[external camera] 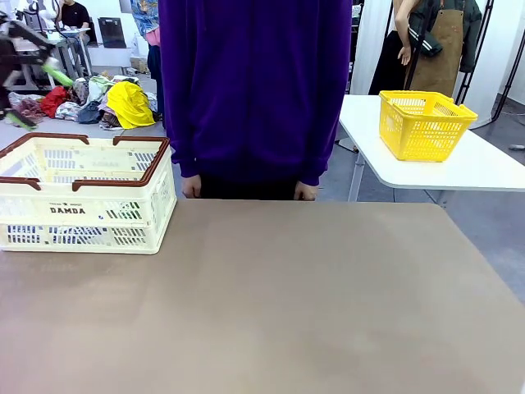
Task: Place the drinks into the Shopping basket.
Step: Pick up one drink and place it into the Shopping basket.
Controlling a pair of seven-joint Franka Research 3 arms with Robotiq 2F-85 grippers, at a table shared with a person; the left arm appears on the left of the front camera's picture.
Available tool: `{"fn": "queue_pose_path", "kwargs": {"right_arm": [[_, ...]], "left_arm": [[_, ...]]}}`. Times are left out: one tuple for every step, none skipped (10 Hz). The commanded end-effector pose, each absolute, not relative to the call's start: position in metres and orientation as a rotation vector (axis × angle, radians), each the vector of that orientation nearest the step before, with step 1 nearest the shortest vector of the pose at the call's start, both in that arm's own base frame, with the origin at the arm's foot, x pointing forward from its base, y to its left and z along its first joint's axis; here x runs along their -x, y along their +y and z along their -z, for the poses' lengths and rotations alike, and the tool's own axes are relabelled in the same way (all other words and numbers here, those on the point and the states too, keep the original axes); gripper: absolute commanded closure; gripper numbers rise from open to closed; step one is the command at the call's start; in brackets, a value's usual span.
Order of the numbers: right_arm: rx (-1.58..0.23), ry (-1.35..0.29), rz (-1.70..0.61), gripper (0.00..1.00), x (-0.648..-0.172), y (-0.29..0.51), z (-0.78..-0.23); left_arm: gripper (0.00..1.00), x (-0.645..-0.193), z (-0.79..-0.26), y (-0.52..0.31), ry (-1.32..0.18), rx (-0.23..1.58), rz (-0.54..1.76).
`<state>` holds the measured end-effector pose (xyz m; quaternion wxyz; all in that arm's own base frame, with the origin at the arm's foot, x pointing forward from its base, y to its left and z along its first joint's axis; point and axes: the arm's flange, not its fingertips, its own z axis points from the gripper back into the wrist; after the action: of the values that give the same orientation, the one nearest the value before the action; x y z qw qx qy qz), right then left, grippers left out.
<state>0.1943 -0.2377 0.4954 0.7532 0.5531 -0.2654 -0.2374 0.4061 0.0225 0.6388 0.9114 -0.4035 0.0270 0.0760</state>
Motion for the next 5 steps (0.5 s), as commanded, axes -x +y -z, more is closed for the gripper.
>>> {"fn": "queue_pose_path", "kwargs": {"right_arm": [[-1.223,-0.611,0.495,0.00,-0.197,-0.239,-0.497],[-1.223,-0.611,0.495,0.00,-0.197,-0.239,-0.497],[-1.223,-0.611,0.495,0.00,-0.197,-0.239,-0.497],[-1.223,-0.611,0.495,0.00,-0.197,-0.239,-0.497],[-1.223,-0.611,0.495,0.00,-0.197,-0.239,-0.497]], "left_arm": [[0.00,-0.396,-0.619,0.064,0.117,1.046,-0.174],[0.00,-0.389,-0.618,0.090,0.133,1.149,-0.191],[0.00,-0.387,-0.621,0.118,0.146,1.232,-0.193],[0.00,-0.388,-0.623,0.149,0.167,1.320,-0.216],[0.00,-0.393,-0.617,0.178,0.186,1.404,-0.258]]}}
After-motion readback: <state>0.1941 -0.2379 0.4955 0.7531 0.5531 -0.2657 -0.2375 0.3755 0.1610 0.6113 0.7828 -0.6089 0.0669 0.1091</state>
